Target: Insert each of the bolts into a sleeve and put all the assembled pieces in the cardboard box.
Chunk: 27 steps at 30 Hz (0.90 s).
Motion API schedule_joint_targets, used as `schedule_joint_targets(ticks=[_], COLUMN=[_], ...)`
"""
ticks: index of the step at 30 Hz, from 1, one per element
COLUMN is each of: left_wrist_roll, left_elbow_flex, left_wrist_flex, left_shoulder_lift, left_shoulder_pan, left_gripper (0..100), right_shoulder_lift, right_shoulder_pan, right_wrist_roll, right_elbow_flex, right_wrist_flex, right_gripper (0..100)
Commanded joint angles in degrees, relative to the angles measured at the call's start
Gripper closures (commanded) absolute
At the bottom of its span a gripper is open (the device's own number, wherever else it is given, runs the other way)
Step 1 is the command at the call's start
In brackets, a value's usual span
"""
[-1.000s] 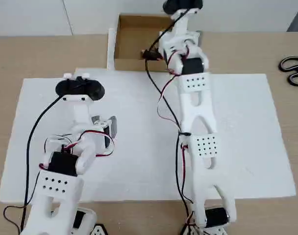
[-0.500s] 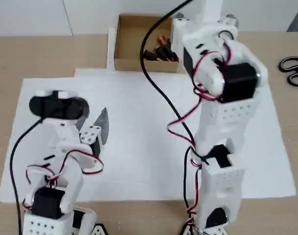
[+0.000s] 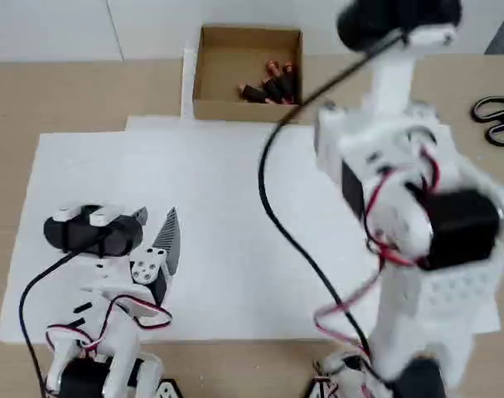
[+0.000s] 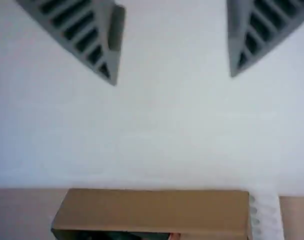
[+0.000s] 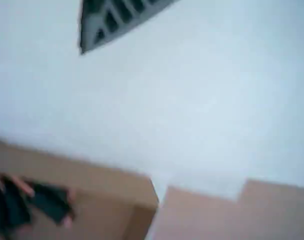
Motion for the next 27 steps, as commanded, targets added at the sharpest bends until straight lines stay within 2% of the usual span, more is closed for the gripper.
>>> schedule_joint_targets(ticks=[1,5,12,16,20,27], left_wrist_roll=[-0.35,-0.26,-0.26,-0.26,-0.26,-0.26], left_elbow_flex=[0.13,3.38,6.90,6.90,6.90,12.53], left_wrist_flex=[0.00,0.00,0.00,0.00,0.00,0.00], left_shoulder_lift=[-0.09,-0.09,-0.09,-0.09,-0.09,-0.09], left_shoulder_pan=[0.18,0.18,-0.09,-0.18,-0.18,0.09], left_gripper=[86,86,86,86,86,86], right_shoulder_lift=[-15.60,-30.29,-61.76,-80.57,-78.02,-80.22], right_shoulder_pan=[3.56,7.08,12.44,16.22,19.56,19.82], right_wrist_roll=[0.62,0.62,4.48,6.42,6.33,6.33], right_elbow_flex=[23.65,46.42,83.16,101.10,104.26,110.15], right_wrist_flex=[-0.84,-7.16,-35.82,-45.58,-47.87,-47.52], right_gripper=[60.3,60.3,60.3,60.3,60.3,60.3])
